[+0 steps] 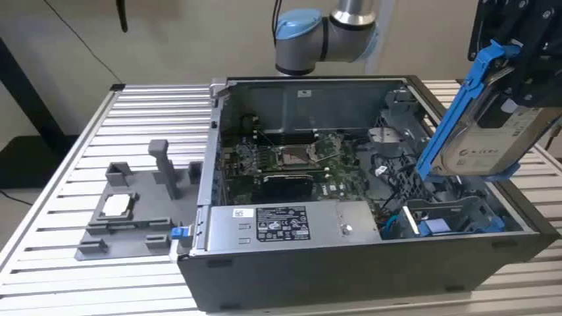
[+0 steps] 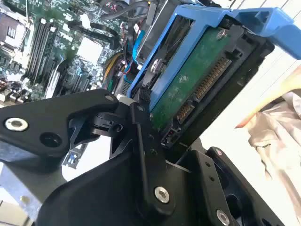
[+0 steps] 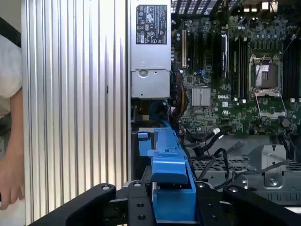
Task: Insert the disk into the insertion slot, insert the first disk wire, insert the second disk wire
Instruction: 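Insert the disk into the insertion slot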
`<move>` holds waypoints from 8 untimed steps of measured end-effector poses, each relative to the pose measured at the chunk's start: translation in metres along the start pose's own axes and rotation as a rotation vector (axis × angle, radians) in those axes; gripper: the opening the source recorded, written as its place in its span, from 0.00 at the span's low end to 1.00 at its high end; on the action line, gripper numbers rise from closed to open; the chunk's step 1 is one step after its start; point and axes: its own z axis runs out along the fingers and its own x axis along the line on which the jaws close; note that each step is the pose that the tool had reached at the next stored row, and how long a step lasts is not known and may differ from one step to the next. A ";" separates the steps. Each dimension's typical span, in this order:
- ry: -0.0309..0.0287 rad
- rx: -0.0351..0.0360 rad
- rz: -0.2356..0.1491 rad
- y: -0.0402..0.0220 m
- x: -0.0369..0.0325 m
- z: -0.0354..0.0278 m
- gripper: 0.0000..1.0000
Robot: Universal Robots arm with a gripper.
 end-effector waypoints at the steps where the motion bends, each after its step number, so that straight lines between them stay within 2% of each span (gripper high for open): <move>1: 0.0000 0.0000 0.000 0.0000 0.0000 0.0000 0.33; 8: 0.0000 0.0000 0.000 0.0000 0.0000 0.0000 0.33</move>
